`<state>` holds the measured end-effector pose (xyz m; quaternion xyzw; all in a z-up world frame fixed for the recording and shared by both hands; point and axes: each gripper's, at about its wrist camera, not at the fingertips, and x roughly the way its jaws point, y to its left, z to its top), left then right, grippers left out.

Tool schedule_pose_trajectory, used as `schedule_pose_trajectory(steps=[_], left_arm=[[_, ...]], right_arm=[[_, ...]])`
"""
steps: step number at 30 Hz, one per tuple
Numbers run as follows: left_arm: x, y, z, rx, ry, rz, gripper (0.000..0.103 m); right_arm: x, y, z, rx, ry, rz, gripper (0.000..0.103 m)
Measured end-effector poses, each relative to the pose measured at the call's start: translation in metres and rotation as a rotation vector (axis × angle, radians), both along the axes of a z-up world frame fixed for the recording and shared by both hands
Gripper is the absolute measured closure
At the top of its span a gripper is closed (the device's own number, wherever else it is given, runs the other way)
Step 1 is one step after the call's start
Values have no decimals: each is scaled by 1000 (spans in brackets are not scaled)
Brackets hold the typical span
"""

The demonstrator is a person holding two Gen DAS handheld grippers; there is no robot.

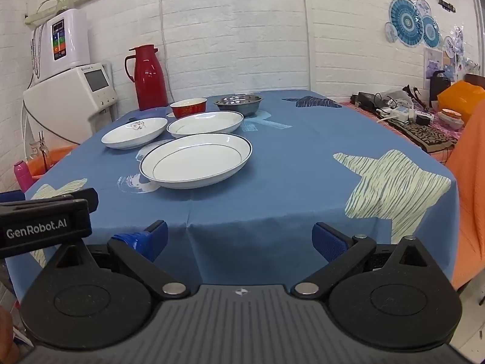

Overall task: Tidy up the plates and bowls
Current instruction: 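Move both tools toward the large gold-rimmed white plate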

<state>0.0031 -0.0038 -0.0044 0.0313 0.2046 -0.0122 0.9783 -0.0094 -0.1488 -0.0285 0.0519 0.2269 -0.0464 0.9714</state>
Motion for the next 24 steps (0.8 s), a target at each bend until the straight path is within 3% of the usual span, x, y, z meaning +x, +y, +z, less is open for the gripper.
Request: schedule_pose_trajectory(steps=[24], left_arm=[[4, 7, 3, -15, -15, 79, 4]], right_arm=[[1, -5, -2, 34, 12, -1, 14]])
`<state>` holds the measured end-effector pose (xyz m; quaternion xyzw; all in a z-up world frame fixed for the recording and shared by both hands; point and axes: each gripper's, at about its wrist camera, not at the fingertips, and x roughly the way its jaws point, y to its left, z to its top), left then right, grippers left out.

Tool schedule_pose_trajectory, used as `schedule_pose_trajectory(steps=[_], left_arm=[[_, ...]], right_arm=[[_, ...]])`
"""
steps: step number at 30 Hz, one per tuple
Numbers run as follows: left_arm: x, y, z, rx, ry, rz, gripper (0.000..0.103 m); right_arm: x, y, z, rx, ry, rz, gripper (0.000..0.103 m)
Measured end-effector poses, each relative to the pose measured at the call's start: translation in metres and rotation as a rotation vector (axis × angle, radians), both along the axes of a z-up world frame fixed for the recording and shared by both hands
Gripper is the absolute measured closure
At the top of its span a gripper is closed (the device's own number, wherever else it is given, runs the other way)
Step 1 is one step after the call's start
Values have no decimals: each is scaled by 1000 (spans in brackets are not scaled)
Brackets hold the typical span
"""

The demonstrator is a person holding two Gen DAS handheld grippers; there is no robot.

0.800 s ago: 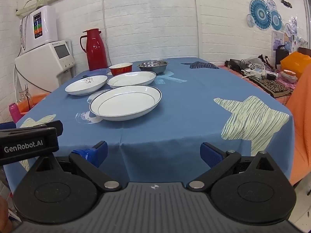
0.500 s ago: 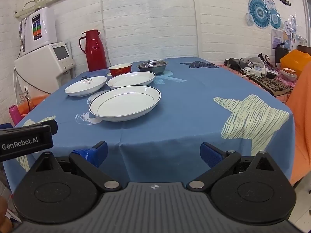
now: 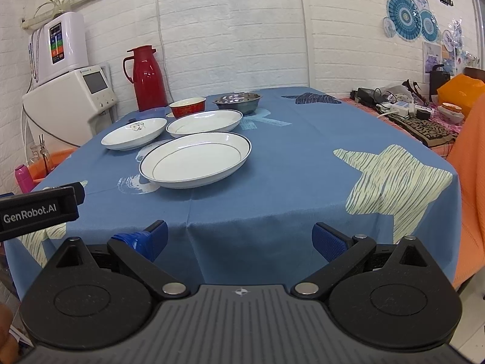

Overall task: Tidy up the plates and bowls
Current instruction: 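Move both tools toward the large gold-rimmed white plate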

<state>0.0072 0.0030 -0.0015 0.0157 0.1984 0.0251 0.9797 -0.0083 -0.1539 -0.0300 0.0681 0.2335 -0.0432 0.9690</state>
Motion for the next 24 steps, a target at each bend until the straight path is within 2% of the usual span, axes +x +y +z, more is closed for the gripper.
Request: schedule_pose_trajectory(steps=[24], left_arm=[[-1, 1, -1, -9, -7, 3, 4]], right_arm=[[2, 3, -3, 7, 14, 23, 14]])
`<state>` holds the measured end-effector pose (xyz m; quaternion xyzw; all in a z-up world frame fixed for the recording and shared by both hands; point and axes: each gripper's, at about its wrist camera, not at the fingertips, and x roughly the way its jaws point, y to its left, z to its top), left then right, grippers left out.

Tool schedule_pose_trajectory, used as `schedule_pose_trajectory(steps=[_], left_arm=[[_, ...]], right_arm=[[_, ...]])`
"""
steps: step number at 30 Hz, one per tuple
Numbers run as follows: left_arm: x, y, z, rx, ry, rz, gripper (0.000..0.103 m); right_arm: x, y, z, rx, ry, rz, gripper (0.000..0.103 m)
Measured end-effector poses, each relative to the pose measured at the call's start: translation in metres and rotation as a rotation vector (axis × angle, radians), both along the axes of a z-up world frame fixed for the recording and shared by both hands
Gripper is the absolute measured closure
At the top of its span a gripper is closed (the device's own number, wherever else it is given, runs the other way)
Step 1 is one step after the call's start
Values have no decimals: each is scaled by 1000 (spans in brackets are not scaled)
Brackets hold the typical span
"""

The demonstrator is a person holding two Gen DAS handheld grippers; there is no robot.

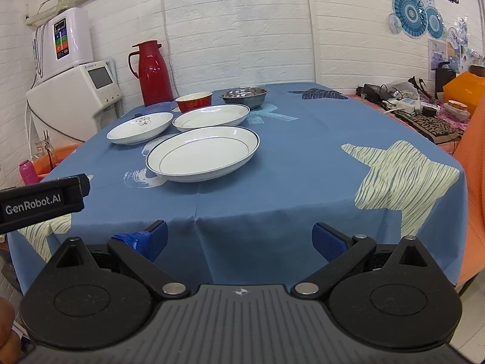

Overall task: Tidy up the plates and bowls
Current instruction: 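Move both tools toward the large gold-rimmed white plate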

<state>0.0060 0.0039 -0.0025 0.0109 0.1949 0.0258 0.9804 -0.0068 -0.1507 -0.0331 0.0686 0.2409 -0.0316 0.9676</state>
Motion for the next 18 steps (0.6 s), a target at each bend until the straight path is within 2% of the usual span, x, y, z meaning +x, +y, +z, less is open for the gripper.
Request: schedule_pose_trajectory(steps=[18], left_arm=[[8, 6, -3, -3, 11, 18, 4]], right_arm=[[2, 4, -5, -5, 5, 9, 14]])
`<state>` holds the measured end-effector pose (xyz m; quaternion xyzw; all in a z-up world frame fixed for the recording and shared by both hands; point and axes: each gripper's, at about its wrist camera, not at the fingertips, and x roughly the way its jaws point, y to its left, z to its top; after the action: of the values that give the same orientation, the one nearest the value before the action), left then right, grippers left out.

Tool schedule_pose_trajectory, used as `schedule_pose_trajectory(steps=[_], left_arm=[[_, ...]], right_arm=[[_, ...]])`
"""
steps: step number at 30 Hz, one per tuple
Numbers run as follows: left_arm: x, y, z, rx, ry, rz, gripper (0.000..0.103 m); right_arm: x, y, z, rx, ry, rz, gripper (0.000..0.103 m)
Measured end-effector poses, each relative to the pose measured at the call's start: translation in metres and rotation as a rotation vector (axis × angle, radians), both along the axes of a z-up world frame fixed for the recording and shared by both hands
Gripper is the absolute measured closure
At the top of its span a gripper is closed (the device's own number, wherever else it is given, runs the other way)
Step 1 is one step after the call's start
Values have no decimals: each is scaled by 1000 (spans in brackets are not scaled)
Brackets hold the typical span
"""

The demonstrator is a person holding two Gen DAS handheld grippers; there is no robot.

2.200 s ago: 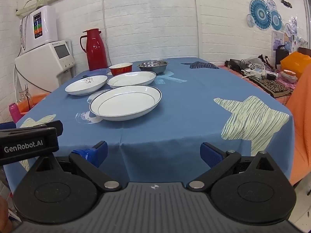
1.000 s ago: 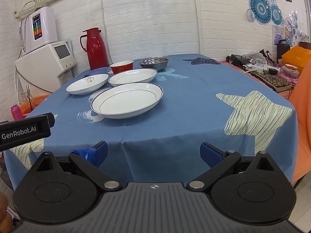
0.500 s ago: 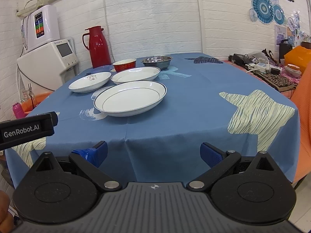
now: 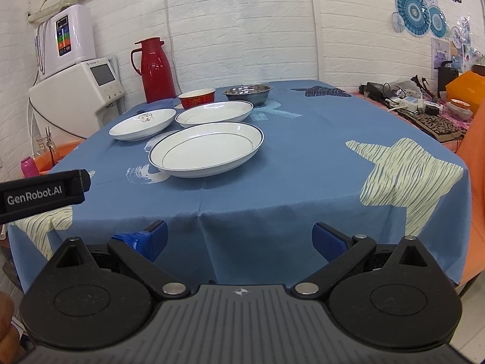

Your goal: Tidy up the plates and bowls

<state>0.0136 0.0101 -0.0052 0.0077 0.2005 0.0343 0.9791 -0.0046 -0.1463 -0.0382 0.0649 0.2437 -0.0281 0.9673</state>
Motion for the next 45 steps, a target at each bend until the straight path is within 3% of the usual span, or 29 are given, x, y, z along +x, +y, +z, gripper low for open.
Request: schedule_pose_trajectory(steps=[13, 22, 29, 34, 41, 43, 45], left_arm=[[75, 7, -20, -23, 183, -6, 4], [118, 4, -3, -34, 232, -102, 4], [189, 1, 1, -80, 400, -311, 4], [236, 4, -10, -131, 503, -351, 4], [260, -5, -24, -92, 551, -402, 7], [262, -9, -25, -65, 541, -408, 7], [263, -11, -26, -47, 533, -414, 7]], right_arm=[[11, -20, -10, 27, -14, -14, 14], [72, -52, 15, 102, 39, -62, 14], [165, -56, 27, 33, 143, 8, 14], [217, -55, 18, -27, 258, 44, 14], [245, -38, 1, -87, 390, 126, 14], [244, -43, 0, -36, 384, 139, 12], [243, -44, 0, -45, 368, 160, 12]])
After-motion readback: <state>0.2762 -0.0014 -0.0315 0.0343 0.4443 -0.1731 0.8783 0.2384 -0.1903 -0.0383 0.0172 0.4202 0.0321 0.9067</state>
